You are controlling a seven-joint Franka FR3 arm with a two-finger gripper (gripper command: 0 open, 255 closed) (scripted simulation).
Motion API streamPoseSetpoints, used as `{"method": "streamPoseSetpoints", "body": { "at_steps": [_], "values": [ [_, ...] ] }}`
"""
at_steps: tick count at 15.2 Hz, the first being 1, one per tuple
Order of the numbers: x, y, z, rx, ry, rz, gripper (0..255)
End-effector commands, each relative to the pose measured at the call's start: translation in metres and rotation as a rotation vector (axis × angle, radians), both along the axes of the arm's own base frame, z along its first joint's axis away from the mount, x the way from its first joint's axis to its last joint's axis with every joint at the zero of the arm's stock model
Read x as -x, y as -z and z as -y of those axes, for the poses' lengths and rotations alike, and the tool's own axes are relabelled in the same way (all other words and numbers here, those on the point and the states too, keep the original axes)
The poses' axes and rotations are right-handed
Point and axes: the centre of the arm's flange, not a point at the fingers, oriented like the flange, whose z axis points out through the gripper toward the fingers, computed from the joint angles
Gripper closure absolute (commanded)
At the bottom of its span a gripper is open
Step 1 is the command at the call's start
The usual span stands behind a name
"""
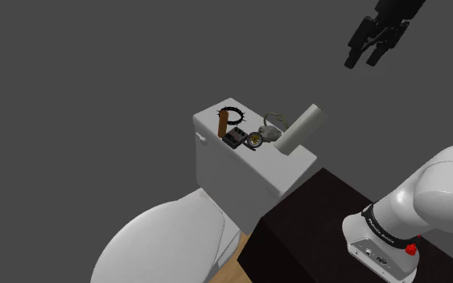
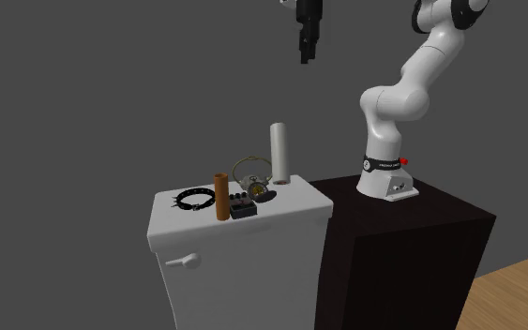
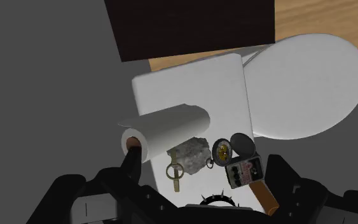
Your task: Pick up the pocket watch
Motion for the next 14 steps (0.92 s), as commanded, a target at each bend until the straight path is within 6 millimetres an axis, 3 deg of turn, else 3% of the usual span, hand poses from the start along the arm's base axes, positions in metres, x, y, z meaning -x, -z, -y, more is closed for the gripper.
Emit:
{"method": "streamPoseSetpoints", "body": {
  "at_steps": [1,14],
  "values": [
    [0.000,0.000,0.000,0.000,0.000,0.000,0],
    [-0.078,0.129,-0.118,0.229,-0.083,-0.003,0]
  ]
}}
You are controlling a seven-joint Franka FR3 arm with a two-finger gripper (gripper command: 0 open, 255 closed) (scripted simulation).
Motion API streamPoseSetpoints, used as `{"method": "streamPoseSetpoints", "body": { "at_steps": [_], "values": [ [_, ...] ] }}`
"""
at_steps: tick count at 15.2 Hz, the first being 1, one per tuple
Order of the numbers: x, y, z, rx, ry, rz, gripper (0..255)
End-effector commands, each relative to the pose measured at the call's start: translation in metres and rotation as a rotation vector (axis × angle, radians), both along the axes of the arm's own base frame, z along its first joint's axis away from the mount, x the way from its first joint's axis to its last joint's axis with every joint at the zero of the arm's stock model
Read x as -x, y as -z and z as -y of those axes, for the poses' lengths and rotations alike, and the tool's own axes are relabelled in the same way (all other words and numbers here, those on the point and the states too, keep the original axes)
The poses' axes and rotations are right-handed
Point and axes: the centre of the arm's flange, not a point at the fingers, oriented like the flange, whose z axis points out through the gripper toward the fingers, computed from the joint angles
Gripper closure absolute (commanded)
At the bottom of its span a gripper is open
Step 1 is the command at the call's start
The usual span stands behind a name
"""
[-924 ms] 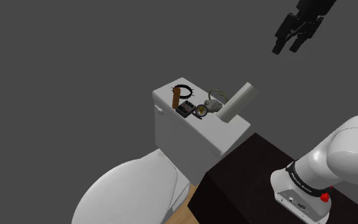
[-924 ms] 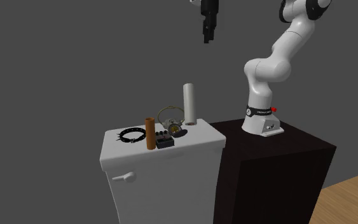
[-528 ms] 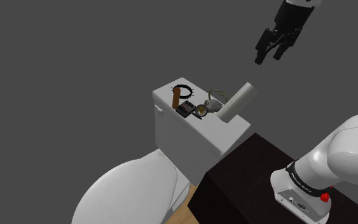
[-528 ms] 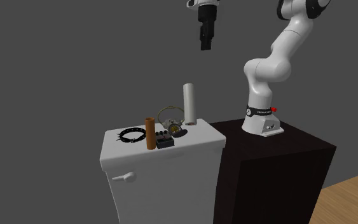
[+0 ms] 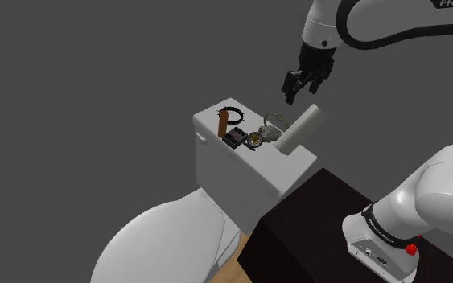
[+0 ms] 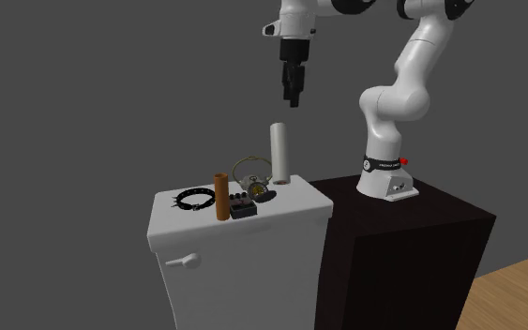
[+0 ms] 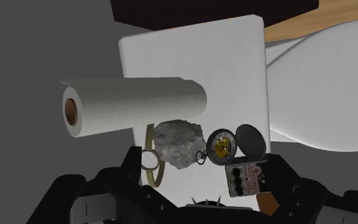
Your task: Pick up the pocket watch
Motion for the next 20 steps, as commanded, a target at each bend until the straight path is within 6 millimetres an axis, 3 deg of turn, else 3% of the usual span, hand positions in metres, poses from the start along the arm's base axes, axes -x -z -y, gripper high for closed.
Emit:
{"method": "streamPoseSetpoints", "body": {
  "at_steps": [1,14,17,20],
  "values": [
    [-0.008,0.022,-0.020,0.035,-0.014,0.002,0],
    [-0.077,0.178,-0.110,0.264,-0.096,-0.002,0],
    [-0.092,0.216,-0.126,0.316,-0.115,-0.003,0],
    [-0.095,0.235,-0.129,0.327,-0.119,-0.003,0]
  ]
}}
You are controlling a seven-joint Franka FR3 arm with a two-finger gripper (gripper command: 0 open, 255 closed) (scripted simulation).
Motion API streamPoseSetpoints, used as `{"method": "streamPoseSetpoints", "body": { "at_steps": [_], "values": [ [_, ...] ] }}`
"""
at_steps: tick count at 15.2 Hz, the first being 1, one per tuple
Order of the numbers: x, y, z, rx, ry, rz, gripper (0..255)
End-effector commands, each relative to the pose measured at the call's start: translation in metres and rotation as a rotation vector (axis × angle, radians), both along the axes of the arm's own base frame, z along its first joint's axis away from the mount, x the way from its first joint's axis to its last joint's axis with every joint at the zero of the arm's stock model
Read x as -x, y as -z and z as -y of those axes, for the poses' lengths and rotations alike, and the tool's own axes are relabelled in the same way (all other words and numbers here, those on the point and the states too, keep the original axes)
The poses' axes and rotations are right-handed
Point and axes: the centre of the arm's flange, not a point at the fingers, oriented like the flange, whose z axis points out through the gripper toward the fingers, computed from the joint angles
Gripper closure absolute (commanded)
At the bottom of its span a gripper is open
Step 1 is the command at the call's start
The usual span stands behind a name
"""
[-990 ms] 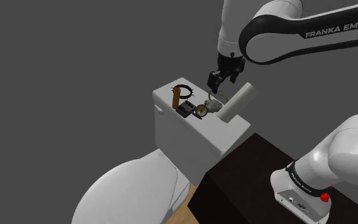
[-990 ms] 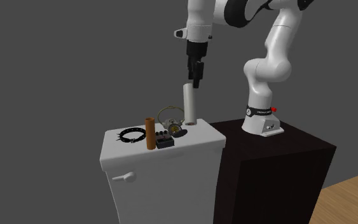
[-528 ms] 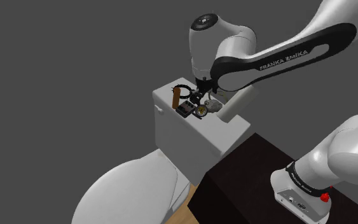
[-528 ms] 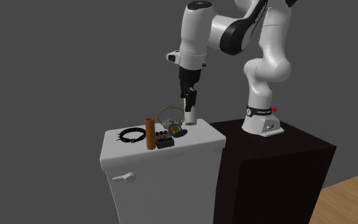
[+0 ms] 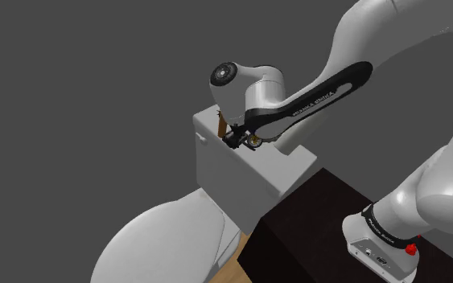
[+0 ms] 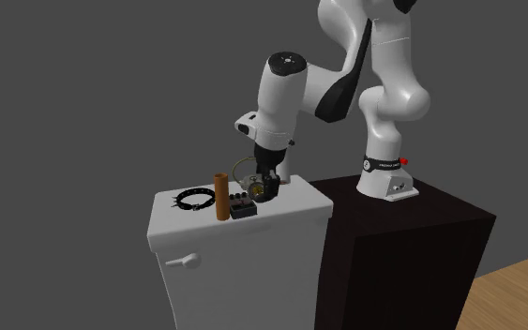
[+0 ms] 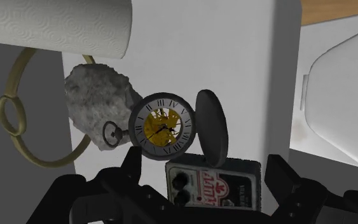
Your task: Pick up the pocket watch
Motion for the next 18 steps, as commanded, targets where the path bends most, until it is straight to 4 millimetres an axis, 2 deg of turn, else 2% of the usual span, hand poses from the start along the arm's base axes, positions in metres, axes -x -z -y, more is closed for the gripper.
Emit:
{"method": "streamPoseSetpoints", "body": {
  "at_steps": [1,5,7,8,17,18],
  "values": [
    [-0.002,0.012,-0.001,0.004,-0.002,0.001,0],
    [-0.002,0.033,-0.001,0.004,-0.002,0.001,0],
    [-0.002,0.036,-0.001,0.004,-0.002,0.001,0],
    [-0.003,0.036,-0.001,0.004,-0.002,0.001,255],
    [-0.002,0.036,-0.001,0.004,-0.002,0.001,255],
    [-0.002,0.030,-0.001,0.004,-0.002,0.001,255]
  ]
}}
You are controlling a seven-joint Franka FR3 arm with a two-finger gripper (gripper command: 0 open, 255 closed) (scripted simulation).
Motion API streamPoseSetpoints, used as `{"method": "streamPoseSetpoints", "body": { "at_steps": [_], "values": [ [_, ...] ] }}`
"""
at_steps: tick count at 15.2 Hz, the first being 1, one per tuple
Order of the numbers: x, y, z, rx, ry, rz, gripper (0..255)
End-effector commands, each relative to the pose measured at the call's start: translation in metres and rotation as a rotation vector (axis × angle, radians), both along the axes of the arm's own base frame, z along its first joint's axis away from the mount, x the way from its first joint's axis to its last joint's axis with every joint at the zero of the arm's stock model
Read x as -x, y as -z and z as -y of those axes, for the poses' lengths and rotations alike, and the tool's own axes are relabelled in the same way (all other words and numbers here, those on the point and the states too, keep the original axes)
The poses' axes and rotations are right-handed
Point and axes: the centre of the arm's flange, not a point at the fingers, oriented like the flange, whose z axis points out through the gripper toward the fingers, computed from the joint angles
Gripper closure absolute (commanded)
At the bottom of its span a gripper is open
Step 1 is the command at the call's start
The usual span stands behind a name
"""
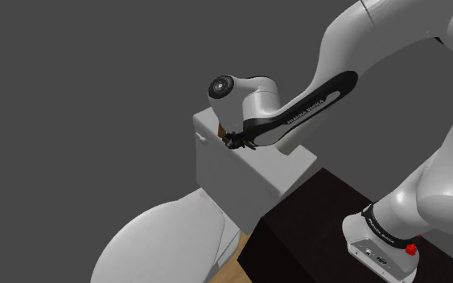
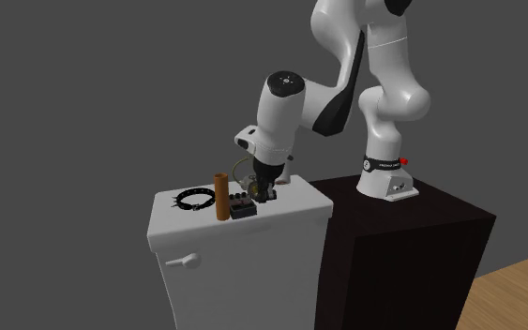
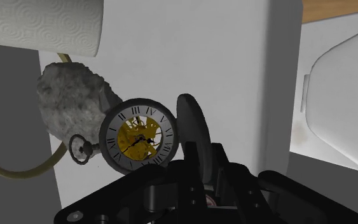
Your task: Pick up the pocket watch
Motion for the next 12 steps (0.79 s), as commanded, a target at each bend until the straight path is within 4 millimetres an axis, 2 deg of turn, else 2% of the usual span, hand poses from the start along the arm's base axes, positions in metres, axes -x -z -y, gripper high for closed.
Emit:
{"method": "streamPoseSetpoints", "body": {
  "at_steps": [1,12],
  "values": [
    [0.000,-0.008,0.000,0.000,0.000,0.000,255],
    [0.000,-0.066,0.000,0.000,0.000,0.000,255]
  ]
}}
